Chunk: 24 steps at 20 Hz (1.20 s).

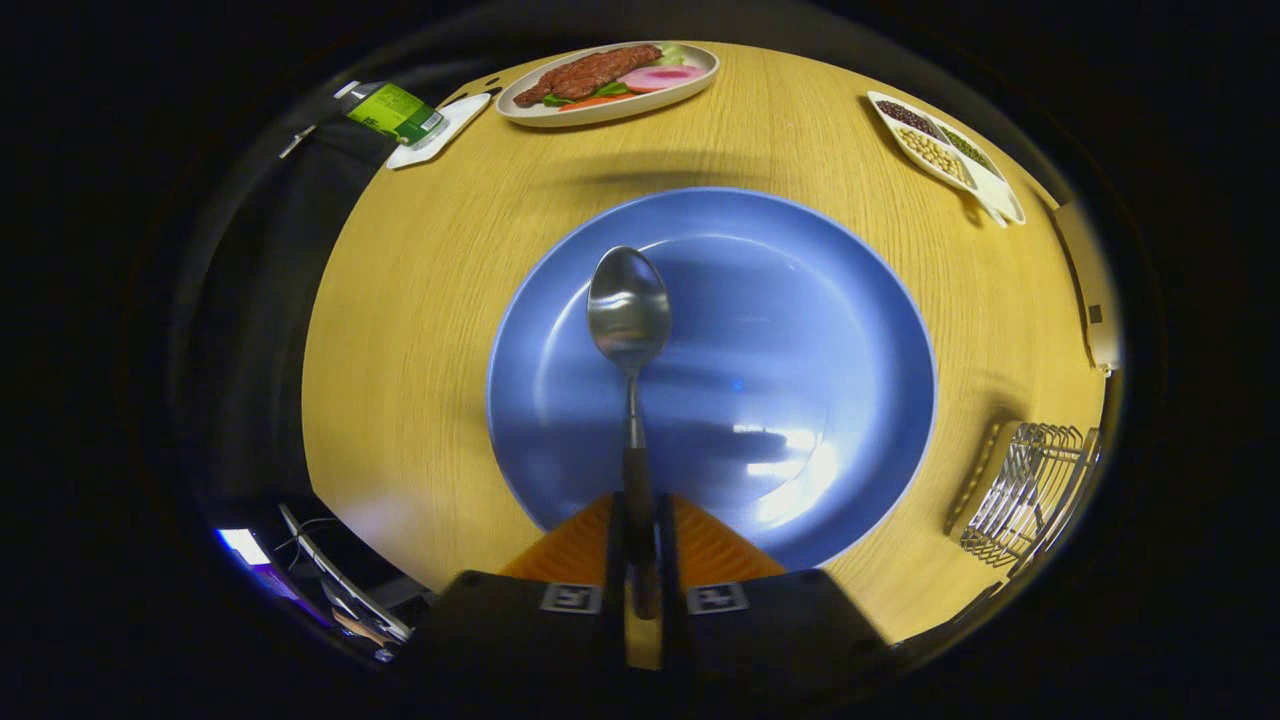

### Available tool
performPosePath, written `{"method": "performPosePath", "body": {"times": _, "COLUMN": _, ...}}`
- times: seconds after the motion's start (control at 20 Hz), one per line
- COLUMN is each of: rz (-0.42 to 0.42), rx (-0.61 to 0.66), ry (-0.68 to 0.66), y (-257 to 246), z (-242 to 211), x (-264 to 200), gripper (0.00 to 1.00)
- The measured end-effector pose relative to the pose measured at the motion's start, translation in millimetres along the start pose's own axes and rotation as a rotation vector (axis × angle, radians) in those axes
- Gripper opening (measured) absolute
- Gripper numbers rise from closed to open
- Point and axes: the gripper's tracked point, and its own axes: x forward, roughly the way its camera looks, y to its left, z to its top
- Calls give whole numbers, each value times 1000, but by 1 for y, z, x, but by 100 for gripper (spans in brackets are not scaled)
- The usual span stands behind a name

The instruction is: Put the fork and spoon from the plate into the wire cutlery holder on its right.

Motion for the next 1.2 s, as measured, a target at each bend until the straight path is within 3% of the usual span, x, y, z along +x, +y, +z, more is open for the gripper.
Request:
{"method": "performPosePath", "body": {"times": 0.05, "rz": 1, "rx": -7, "ry": -3, "y": 1, "z": -2, "x": 0, "gripper": 14}}
{"method": "performPosePath", "body": {"times": 0.2, "rz": 50, "rx": -63, "ry": -16, "y": 5, "z": -3, "x": 0, "gripper": 12}}
{"method": "performPosePath", "body": {"times": 0.3, "rz": 126, "rx": -75, "ry": 4, "y": 14, "z": -11, "x": -1, "gripper": 7}}
{"method": "performPosePath", "body": {"times": 0.85, "rz": 222, "rx": -92, "ry": -49, "y": 2, "z": -14, "x": -75, "gripper": 5}}
{"method": "performPosePath", "body": {"times": 1.2, "rz": 197, "rx": -163, "ry": -66, "y": -61, "z": -30, "x": -158, "gripper": 5}}
